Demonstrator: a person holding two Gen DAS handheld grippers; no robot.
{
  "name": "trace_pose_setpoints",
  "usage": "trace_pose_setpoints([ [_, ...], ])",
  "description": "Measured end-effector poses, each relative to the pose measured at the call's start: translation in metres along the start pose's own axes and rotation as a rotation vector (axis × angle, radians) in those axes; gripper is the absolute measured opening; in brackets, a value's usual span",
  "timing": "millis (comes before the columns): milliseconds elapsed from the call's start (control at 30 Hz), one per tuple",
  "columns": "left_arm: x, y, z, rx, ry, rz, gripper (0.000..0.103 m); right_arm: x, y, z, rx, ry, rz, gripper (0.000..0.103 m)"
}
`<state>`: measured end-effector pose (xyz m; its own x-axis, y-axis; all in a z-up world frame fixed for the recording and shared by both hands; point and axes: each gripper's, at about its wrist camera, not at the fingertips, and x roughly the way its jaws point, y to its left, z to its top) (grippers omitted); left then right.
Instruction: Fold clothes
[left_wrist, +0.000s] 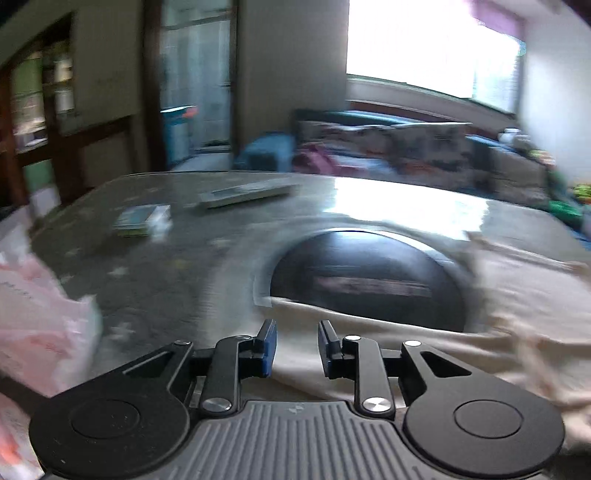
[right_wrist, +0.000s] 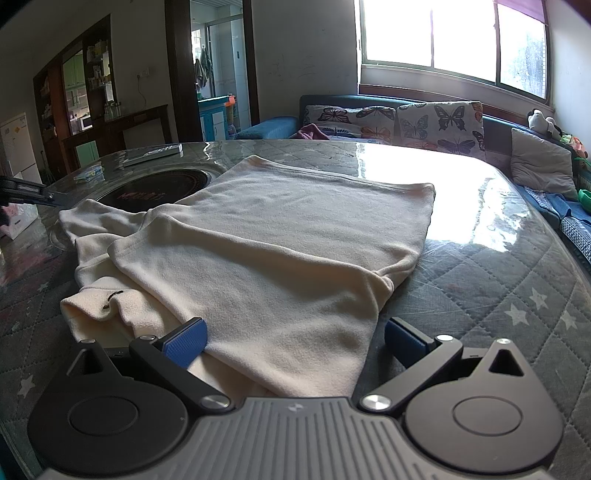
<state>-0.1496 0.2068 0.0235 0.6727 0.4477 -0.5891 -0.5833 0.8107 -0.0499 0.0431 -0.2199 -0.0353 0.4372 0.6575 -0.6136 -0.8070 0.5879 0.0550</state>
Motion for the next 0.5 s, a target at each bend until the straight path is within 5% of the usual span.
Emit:
trace_pose_setpoints([
  [100,-0.009,-0.028,-0.007,0.024,0.025,-0.140,0.029,0.000,0.000,0.000,0.000,0.000,0.000,0.103],
  [267,-0.007,-0.068,-0.019,0.055,0.059,-0.270,0.029,0.000,0.000,0.000,0.000,0.000,0.001,0.103],
  [500,0.006,-0.073,-0.033,0.098,0.113,-0.222,0.030,0.000,0.000,0.000,0.001,-0.001,0.002,0.103],
])
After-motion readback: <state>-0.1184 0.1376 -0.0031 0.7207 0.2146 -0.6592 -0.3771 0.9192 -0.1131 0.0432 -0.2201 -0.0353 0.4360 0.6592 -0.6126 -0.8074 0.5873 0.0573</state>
